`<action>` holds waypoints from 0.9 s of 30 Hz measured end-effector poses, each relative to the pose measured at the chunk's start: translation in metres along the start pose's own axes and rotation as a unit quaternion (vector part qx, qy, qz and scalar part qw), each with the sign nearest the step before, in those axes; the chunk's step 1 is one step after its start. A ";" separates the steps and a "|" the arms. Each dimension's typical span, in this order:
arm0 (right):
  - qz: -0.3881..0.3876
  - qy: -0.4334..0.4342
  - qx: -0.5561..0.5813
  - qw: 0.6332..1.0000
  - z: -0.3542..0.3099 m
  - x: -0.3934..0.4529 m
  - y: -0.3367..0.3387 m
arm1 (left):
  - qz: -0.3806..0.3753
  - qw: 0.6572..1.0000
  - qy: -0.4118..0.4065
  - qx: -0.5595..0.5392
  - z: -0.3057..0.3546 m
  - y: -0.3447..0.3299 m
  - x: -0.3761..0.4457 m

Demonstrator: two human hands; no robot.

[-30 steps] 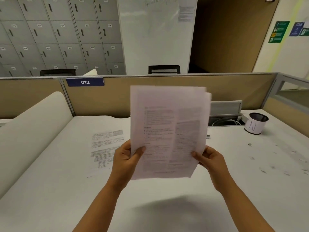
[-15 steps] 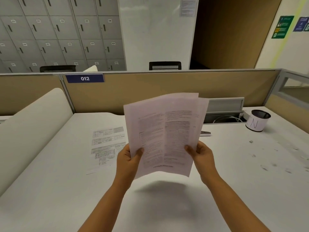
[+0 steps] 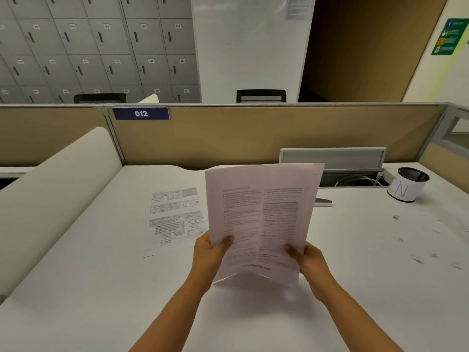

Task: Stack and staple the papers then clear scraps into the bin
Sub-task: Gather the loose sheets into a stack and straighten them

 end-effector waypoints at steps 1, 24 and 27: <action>-0.002 0.001 -0.010 1.000 0.002 0.000 0.000 | -0.004 1.000 0.007 0.003 -0.001 0.001 0.003; 0.070 -0.093 0.031 0.993 0.019 0.000 0.037 | 0.073 0.714 0.079 0.692 -0.086 0.027 -0.001; 0.075 -0.099 0.031 0.992 0.018 -0.003 0.039 | 0.150 0.760 0.048 0.630 -0.061 0.038 -0.004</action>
Point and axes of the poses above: each hand's wrist, its own x-axis towards the middle knuckle, its own y-axis out of the back of the hand, z = x × y, the point moved 8 cm from there along x, towards the middle knuckle, and after that the axes turned 15 degrees about y, right-handed, at the moved point
